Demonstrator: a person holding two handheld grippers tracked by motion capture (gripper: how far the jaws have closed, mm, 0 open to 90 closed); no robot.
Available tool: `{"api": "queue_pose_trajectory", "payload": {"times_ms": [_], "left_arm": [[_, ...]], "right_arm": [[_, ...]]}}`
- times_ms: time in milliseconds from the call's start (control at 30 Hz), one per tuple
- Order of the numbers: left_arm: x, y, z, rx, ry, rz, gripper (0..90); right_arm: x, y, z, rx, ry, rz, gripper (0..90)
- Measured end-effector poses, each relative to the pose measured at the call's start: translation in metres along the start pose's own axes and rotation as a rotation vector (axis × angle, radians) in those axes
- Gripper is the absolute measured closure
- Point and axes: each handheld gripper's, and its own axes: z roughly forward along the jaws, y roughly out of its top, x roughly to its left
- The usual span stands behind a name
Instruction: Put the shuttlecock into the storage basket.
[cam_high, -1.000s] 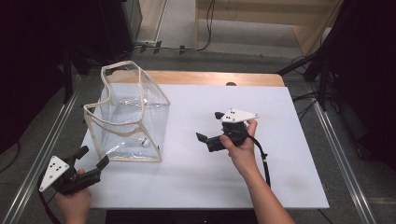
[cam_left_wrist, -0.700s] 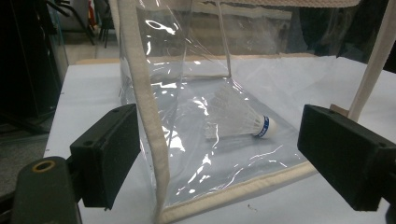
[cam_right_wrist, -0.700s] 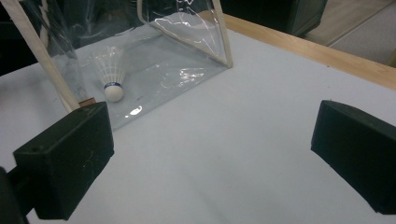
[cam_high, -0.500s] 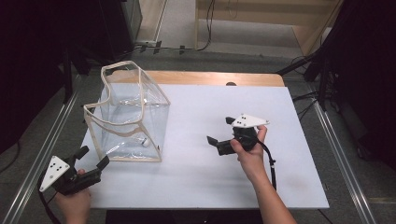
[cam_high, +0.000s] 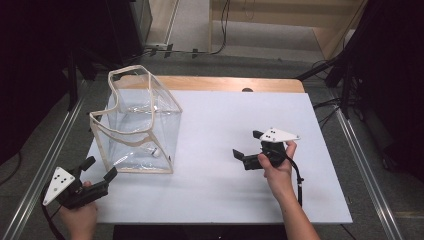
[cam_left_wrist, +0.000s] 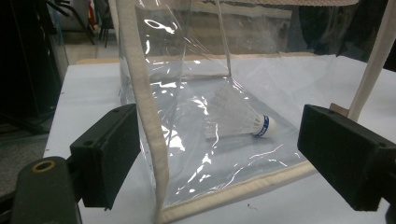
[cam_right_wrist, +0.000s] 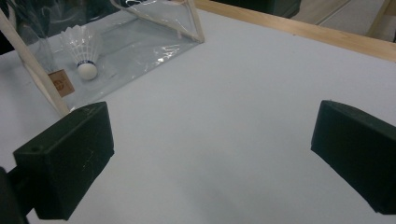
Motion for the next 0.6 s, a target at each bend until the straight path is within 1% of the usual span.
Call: {"api": "queue_pose_trajectory", "payload": {"times_ms": [400, 433, 600], "left_arm": [[0.0, 0.0, 0.0, 0.001, 0.0, 0.002, 13.8], [0.0, 0.0, 0.0, 0.001, 0.0, 0.002, 13.8], [0.0, 0.0, 0.0, 0.003, 0.001, 0.003, 13.8]], "right_arm": [[-0.012, -0.016, -0.015, 0.011, -0.037, 0.024, 0.0], [-0.013, -0.018, -0.016, 0.01, -0.041, 0.02, 0.0], [-0.018, -0.024, -0.023, 0.007, -0.056, 0.04, 0.0]]}}
